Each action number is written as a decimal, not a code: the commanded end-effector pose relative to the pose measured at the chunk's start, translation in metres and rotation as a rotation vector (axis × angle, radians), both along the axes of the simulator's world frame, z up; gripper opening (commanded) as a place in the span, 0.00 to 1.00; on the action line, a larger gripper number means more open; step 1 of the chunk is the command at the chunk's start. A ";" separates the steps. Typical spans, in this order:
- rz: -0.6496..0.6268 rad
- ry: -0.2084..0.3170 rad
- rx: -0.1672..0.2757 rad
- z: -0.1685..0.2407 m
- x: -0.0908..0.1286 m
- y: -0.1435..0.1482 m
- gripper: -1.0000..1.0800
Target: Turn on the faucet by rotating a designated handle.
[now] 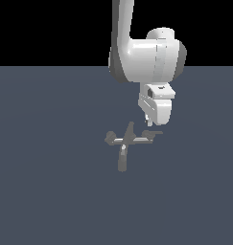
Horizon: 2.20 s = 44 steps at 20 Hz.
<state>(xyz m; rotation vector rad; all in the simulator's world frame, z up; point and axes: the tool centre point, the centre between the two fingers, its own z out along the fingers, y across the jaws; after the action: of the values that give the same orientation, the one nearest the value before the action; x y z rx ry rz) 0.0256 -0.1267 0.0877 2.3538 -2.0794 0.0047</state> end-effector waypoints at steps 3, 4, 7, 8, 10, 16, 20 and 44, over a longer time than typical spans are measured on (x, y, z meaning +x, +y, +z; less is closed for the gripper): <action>-0.063 0.001 0.000 -0.017 0.006 -0.014 0.00; -0.072 0.001 0.000 -0.020 0.007 -0.016 0.00; -0.092 0.001 0.001 -0.025 0.008 -0.021 0.00; -0.097 0.002 0.002 -0.026 0.009 -0.022 0.00; -0.101 0.002 0.002 -0.027 0.009 -0.022 0.00; -0.101 0.002 0.002 -0.027 0.006 -0.025 0.00; -0.101 0.002 0.002 -0.027 -0.008 -0.036 0.00; -0.110 0.001 0.000 -0.027 -0.064 -0.032 0.00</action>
<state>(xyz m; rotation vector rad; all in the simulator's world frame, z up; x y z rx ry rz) -0.0366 -0.1760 0.0606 2.2098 -2.2266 0.0131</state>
